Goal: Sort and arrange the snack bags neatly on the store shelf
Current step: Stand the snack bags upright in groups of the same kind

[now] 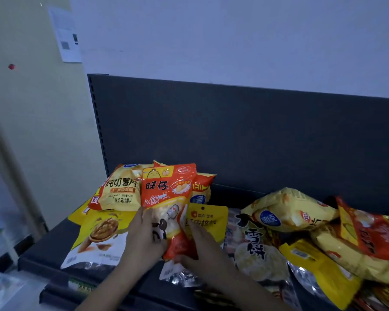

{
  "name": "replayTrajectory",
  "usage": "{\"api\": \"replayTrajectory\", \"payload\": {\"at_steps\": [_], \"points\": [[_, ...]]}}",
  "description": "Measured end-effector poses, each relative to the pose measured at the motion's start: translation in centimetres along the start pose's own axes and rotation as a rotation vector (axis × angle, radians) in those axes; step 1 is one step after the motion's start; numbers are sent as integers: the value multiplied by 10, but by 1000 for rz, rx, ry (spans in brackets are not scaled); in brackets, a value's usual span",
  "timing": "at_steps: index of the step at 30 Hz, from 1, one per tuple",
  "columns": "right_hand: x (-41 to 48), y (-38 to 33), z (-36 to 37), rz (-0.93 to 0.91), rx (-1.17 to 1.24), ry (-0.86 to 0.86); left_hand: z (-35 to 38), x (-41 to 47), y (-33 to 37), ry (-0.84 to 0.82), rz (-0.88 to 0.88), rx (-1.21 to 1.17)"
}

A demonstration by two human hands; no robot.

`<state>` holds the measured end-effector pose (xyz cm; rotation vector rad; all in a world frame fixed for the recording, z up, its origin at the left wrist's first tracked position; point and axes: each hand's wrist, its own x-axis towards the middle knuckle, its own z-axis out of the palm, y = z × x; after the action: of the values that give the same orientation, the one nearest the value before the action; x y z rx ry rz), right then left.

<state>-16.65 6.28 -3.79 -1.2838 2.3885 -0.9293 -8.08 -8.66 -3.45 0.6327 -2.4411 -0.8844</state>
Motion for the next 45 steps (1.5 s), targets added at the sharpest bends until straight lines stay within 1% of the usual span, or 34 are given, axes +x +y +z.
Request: {"api": "replayTrajectory", "payload": {"at_steps": [1,3,5,7,9,11,14,16,18,21,23,24,25,26,27,28,30,33,34,37,40,42,45], "points": [[-7,5,-7,6,0,32,4,-5,11,53,37,4],[-22,20,-23,38,-47,65,13,-18,30,124,205,-25],[-41,34,-41,65,-84,91,26,-31,41,91,311,-58],[-61,48,-58,115,-119,111,40,-46,52,5,350,-79],[-81,59,-70,176,-203,72,53,-58,61,-61,356,-71],[-100,69,-76,239,-200,18,66,-68,65,-80,373,11],[-123,80,-75,295,-130,19,82,-81,65,-96,443,177],[-133,87,-71,309,-109,21,86,-92,68,-44,443,249],[-141,93,-64,313,-60,58,86,-103,66,50,392,270],[-147,99,-56,329,19,149,80,-118,54,120,184,252],[-144,101,-51,343,77,184,78,-127,43,71,49,331],[-142,101,-48,349,95,196,77,-129,43,-22,-26,383],[-139,102,-46,356,109,202,79,-128,42,-65,-49,437],[-136,102,-43,362,123,207,80,-126,45,-89,-83,447],[-135,100,-41,368,131,209,84,-123,45,-70,-87,453],[-135,99,-40,375,134,215,86,-119,49,-115,-115,427],[-135,97,-37,398,154,255,91,-111,61,-195,-135,331],[-134,96,-36,446,180,337,99,-101,77,-203,-174,288],[-134,94,-36,464,185,356,99,-99,81,-213,-218,245],[-140,84,-38,514,235,399,95,-92,82,-235,-379,-19],[-152,70,-44,518,275,406,96,-87,75,-252,-507,-288],[-161,63,-49,517,295,405,92,-89,79,-297,-511,-397],[-173,52,-58,467,231,382,86,-93,87,-329,-443,-519]]}}
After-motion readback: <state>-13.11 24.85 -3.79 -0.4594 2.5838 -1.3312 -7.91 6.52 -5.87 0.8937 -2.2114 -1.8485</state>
